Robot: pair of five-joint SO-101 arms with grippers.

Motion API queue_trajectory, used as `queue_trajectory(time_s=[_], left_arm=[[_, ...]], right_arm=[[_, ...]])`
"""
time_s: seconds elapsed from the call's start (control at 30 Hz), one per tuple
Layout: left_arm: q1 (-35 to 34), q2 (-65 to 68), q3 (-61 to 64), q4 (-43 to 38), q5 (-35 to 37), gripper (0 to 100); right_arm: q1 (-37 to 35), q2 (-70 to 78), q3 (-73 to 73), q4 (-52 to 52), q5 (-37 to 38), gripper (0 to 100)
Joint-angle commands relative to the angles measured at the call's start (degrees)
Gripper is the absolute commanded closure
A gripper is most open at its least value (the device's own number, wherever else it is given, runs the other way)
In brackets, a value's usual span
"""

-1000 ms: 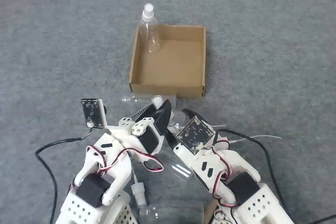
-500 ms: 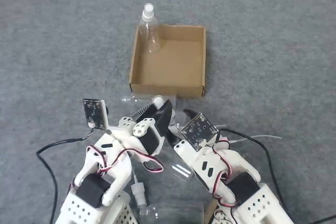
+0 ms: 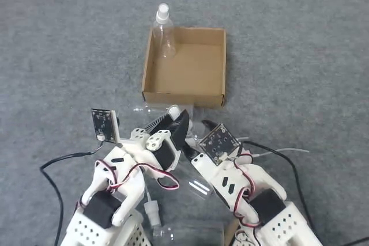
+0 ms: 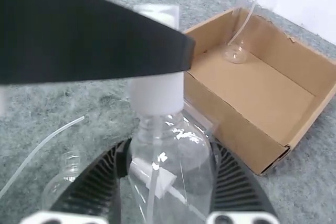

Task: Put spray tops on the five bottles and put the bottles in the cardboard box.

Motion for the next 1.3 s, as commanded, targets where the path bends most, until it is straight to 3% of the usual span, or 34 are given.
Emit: queue_trajectory(time_s=[0.0, 0.33, 0.53, 0.77, 1.07, 1.27], left_arm=[[0.09, 0.09, -2.42, 0.62, -0.79, 99], [0.18, 0.09, -5.05, 4.66, -0.70, 99], [4.75, 0.09, -5.32, 6.77, -0.79, 99], [2.90, 0.09, -5.32, 6.68, -0.79, 98], [2.64, 0.09, -5.32, 7.12, -0.70, 77], [2.64, 0.09, -10.24, 11.34, -0.62, 76]], right_arm=[[1.98, -0.57, -4.04, -1.36, -0.44, 98.6], [3.21, -0.57, -4.04, -1.54, -0.44, 98.6], [3.21, -0.57, -4.04, -1.54, -0.44, 98.6], [3.21, -0.57, -3.96, -1.54, -0.35, 98.6], [3.21, -0.57, -3.87, -1.54, -0.35, 98.6], [3.21, -0.57, -3.78, -1.54, -0.35, 98.6]])
